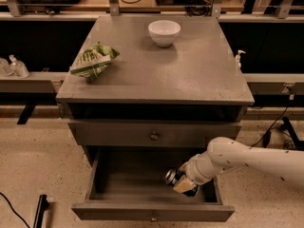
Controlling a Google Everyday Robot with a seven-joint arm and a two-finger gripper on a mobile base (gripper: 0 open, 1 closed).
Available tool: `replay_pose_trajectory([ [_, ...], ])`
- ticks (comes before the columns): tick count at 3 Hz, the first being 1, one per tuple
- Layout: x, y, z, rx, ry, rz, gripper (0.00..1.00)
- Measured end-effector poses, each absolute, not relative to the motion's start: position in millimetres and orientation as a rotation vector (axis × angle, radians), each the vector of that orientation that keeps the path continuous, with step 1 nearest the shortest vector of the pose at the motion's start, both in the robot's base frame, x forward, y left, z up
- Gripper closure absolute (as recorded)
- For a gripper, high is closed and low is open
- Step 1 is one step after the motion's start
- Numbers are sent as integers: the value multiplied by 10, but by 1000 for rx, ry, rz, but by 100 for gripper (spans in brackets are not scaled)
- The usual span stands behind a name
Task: Place pepsi can into middle drawer
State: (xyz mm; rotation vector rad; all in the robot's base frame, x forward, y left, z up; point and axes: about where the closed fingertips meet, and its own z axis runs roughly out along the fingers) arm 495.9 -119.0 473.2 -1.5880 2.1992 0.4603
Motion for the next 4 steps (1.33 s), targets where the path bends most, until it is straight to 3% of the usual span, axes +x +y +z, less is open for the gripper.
replay_pose_trajectory([
  [4, 5146, -1102, 4138, -1667, 2179, 427, 100],
])
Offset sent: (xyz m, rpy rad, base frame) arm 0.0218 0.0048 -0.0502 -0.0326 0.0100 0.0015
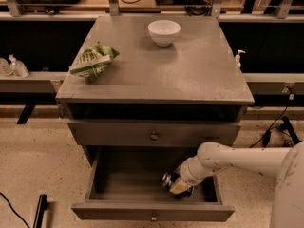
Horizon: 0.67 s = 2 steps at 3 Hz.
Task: Place pepsi can into middle drawer
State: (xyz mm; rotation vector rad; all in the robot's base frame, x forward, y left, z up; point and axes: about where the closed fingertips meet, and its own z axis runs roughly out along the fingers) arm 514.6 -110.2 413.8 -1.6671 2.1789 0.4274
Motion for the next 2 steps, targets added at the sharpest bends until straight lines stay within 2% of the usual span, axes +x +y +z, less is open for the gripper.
replay_pose_trajectory([
  [1, 5162, -1090, 4003, -1688, 2167, 429, 100],
  [2, 5151, -1079, 3994, -1689, 2168, 434, 83],
])
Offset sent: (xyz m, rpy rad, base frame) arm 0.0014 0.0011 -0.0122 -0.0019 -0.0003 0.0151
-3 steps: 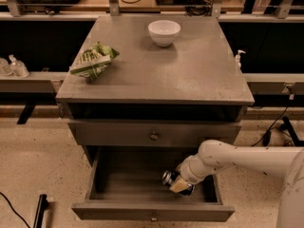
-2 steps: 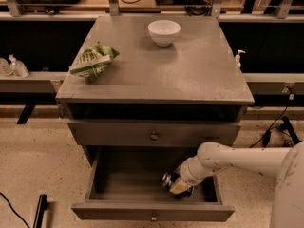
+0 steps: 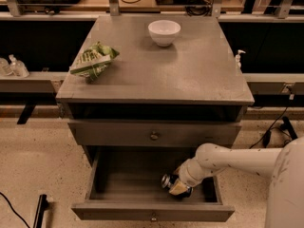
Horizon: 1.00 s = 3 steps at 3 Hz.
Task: Place pepsi can into middle drawer
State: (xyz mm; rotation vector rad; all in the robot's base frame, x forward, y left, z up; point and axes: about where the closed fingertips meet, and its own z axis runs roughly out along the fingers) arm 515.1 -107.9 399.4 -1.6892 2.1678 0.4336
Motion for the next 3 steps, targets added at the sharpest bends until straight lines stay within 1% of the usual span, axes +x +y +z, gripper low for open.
replay_pose_trajectory([
  [2, 5167, -1031, 4018, -1705, 2151, 438, 36],
  [3, 5206, -1004, 4060, -1693, 2129, 438, 15],
])
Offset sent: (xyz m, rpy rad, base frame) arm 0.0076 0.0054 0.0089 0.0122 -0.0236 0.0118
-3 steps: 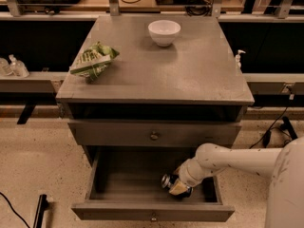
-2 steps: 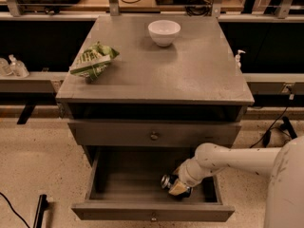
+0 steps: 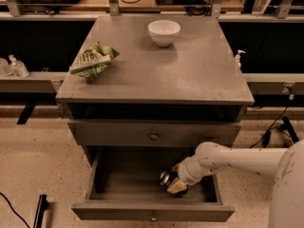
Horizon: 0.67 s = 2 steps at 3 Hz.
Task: Place pepsi can into middle drawer
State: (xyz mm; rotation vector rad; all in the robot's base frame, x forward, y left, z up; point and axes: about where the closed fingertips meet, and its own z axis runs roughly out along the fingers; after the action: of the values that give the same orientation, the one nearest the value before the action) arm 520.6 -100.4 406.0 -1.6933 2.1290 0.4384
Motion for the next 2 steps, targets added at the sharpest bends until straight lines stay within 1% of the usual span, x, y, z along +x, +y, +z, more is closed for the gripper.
replay_pose_trajectory([
  [1, 5229, -992, 4078, -1684, 2119, 437, 12],
  [2, 5254, -996, 4111, -1652, 2102, 473, 15],
])
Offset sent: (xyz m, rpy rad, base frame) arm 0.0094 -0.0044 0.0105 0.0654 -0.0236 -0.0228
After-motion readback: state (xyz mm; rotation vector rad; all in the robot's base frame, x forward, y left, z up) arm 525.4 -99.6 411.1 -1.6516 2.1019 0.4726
